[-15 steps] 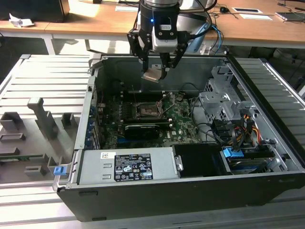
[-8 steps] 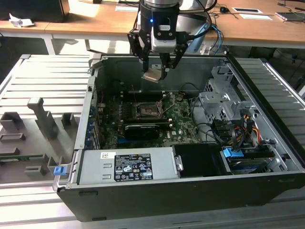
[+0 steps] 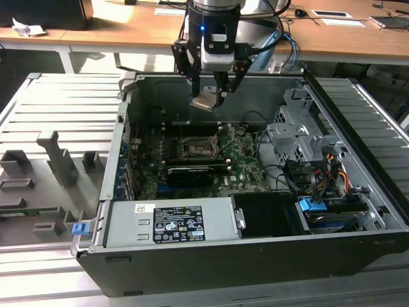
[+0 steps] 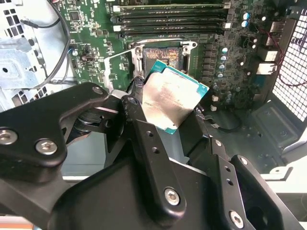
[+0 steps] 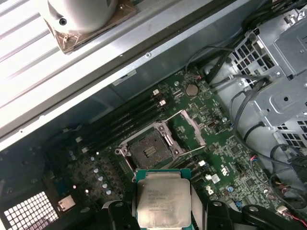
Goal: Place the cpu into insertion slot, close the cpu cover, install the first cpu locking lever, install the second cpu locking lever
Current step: 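Place the cpu into insertion slot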
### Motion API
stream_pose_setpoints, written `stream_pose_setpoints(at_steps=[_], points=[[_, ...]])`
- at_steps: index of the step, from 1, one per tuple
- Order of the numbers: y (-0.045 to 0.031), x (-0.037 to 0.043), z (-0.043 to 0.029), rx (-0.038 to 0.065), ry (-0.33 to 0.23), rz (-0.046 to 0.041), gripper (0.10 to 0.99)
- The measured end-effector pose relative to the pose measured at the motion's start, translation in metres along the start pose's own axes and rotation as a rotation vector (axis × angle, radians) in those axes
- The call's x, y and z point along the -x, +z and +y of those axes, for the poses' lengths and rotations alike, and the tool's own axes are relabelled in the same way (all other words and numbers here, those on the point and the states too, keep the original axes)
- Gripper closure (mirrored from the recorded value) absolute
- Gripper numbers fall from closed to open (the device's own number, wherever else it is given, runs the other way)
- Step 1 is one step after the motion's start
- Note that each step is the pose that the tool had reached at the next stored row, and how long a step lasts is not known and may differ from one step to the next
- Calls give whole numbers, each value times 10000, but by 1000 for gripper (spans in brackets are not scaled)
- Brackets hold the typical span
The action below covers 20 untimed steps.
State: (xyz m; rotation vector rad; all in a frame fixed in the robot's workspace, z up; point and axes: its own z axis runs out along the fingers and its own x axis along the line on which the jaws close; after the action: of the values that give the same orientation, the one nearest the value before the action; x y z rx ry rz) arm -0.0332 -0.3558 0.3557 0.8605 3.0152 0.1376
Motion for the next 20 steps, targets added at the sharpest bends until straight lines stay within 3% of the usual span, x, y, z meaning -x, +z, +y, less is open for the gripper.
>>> stream_pose_setpoints(at_steps=[20], points=[[7, 0, -1, 17, 1046, -93, 545]])
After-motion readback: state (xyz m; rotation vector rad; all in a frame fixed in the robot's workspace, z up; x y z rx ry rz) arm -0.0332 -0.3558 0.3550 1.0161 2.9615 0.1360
